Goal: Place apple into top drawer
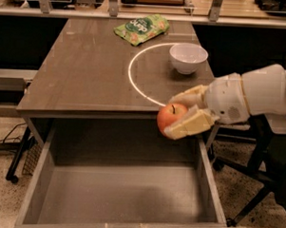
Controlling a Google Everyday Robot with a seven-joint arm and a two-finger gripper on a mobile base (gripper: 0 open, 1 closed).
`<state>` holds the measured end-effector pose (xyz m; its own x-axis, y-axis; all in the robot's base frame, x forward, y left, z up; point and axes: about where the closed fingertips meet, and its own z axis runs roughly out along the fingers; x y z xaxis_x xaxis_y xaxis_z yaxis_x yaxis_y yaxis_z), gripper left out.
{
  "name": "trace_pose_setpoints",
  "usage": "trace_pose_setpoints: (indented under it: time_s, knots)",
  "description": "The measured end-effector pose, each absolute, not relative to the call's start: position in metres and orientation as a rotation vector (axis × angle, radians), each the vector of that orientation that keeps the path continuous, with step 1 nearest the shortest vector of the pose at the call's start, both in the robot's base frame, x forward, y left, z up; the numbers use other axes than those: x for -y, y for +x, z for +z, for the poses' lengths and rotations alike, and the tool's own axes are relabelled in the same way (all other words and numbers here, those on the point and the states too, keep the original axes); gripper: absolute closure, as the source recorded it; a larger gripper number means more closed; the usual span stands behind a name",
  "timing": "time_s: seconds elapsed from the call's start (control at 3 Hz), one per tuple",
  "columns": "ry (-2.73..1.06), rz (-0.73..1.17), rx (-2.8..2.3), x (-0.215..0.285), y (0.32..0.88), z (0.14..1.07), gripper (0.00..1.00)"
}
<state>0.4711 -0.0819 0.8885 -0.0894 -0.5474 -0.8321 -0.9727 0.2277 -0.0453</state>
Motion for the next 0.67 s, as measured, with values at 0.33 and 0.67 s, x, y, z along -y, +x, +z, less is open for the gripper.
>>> trace_pose_setpoints:
  time_s: [0.33, 0.67]
  knots:
    - [-1.443, 0.749, -1.707, 0.109, 0.446, 0.857, 1.00]
    - [-1.467, 0.771, -1.669, 0.133, 0.428, 0.812, 1.00]
